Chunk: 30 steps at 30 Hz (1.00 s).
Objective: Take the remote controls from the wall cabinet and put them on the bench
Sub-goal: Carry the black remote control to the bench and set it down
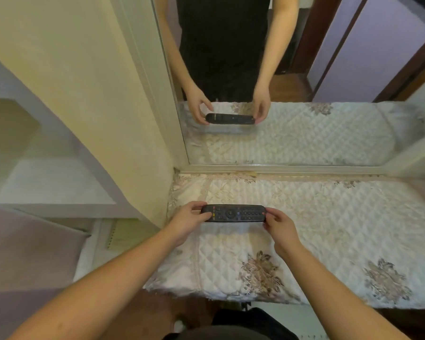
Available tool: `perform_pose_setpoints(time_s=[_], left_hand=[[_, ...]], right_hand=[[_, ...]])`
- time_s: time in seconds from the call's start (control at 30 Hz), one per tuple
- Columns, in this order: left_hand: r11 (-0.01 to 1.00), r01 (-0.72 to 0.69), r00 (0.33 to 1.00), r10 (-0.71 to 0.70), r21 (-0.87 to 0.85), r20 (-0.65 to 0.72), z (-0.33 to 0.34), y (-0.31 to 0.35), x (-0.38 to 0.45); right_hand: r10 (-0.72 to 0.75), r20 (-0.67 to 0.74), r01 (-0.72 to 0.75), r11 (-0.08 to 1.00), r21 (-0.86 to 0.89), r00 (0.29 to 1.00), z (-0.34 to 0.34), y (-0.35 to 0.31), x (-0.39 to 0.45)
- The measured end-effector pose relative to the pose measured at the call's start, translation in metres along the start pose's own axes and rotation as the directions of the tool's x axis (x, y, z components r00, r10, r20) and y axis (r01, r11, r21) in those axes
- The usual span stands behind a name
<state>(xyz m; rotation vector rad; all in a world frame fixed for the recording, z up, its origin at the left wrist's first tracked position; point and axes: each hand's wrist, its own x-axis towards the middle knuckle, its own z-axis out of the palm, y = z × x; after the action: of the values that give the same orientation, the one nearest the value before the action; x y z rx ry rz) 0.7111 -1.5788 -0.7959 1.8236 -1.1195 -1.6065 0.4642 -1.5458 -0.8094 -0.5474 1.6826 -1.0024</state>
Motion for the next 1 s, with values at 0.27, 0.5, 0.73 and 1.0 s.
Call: perform_pose_setpoints(time_s=[0.27,0.5,0.73,1.0], left_hand=[[0.994,0.107,0.994,-0.108,-0.014,-0.02,0.01,-0.007,0.029],[0.991,0.13,0.991,-0.131,-0.016,-0.038,0.012,-0.006,0.037],[0.991,0.131,0.991,-0.132,-0.02,-0.026,0.015,-0.008,0.039],[0.991,0.131,0.991,-0.131,-0.027,-0.012,0.013,-0.011,0.039]], right_hand=[[0.054,0.017,-0.052,0.991,-0.123,0.998,0.005,0.006,0.025],[0.065,0.041,-0.058,0.988,-0.144,0.997,0.009,0.009,0.032],[0.058,0.064,-0.046,0.983,-0.176,0.996,0.008,0.011,0.035],[0.071,0.045,-0.062,0.982,-0.18,0.996,0.015,0.011,0.039]])
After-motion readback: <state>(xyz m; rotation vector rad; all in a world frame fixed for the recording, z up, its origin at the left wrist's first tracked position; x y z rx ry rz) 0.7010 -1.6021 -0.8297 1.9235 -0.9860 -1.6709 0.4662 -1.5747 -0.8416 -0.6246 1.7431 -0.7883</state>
